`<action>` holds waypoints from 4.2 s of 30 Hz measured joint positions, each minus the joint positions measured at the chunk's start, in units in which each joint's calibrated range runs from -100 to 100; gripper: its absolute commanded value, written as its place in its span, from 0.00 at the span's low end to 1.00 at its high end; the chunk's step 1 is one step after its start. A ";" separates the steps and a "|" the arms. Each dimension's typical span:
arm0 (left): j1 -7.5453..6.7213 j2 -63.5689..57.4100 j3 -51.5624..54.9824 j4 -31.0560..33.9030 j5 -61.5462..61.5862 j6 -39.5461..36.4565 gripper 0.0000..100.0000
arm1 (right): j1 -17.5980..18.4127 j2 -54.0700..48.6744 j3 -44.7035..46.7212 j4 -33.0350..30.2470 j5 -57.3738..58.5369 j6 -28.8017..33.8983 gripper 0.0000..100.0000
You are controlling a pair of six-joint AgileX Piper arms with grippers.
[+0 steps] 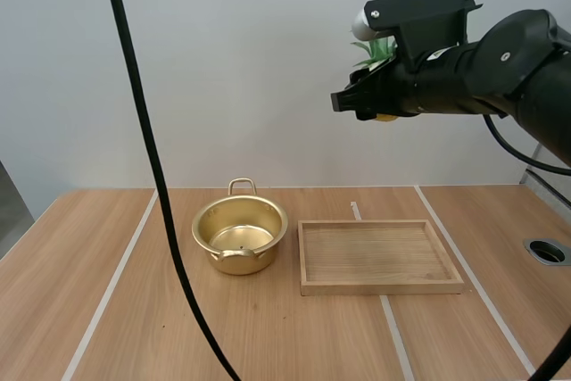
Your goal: Open the pot, put the pineapple inside, and close it
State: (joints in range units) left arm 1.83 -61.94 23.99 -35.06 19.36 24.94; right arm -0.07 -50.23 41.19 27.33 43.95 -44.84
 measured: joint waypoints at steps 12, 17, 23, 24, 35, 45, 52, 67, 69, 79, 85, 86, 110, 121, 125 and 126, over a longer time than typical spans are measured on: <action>0.00 0.00 0.00 0.00 0.00 0.00 0.00 | 0.00 0.00 0.00 11.01 -1.98 -5.19 0.00; 0.00 0.00 0.00 0.00 0.00 0.00 0.00 | 0.97 0.89 0.00 16.99 -2.76 -12.05 0.00; 0.00 0.00 0.00 0.00 0.00 0.00 0.00 | 7.53 3.51 0.00 13.07 -5.70 -13.82 0.00; 0.00 0.00 0.00 0.00 0.00 0.00 0.00 | 8.72 3.52 0.00 12.13 -6.31 -13.82 0.00; 0.00 0.00 0.00 0.00 0.00 0.00 0.00 | 15.24 7.19 2.03 6.56 -7.86 -13.82 0.00; 0.00 0.00 0.00 0.00 0.00 0.00 0.00 | 17.37 12.60 3.09 6.56 -10.46 -13.72 0.00; 0.00 0.00 0.00 0.00 0.00 0.00 0.00 | 20.48 25.54 3.09 7.65 -18.83 -13.62 0.00; 0.00 0.00 0.00 0.00 0.00 0.00 0.00 | 20.48 42.20 3.09 7.75 -31.86 -14.00 0.00; 0.00 0.00 0.00 0.00 0.00 0.00 0.00 | 20.48 44.09 3.09 7.75 -33.23 -14.14 0.00; 0.00 0.00 0.00 0.00 0.00 0.00 0.00 | 20.48 51.28 1.86 7.75 -38.43 -14.14 0.00; 0.00 0.00 0.00 0.00 0.00 0.00 0.00 | 20.48 55.16 -0.01 7.75 -39.48 -14.14 0.00; 0.00 0.00 0.00 0.00 0.00 0.00 0.00 | 20.48 55.51 -0.19 7.75 -39.48 -14.14 0.00; 0.00 0.00 0.00 0.00 0.00 0.00 0.00 | 20.77 61.70 -3.33 10.16 -43.01 -14.57 0.00; 0.00 0.00 0.00 0.00 0.00 0.00 0.00 | 20.77 61.88 -4.03 13.84 -39.66 -14.92 0.00; 0.00 0.00 0.00 0.00 0.00 0.00 0.00 | 20.77 61.88 -4.03 15.11 -36.81 -14.26 0.00; 0.00 0.00 0.00 0.00 0.00 0.00 0.00 | 20.77 61.88 -4.03 15.58 -35.41 -13.87 0.00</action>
State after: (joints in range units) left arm 1.83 -61.94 23.99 -35.06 19.36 24.94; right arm 20.69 11.65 37.17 42.91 8.54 -58.71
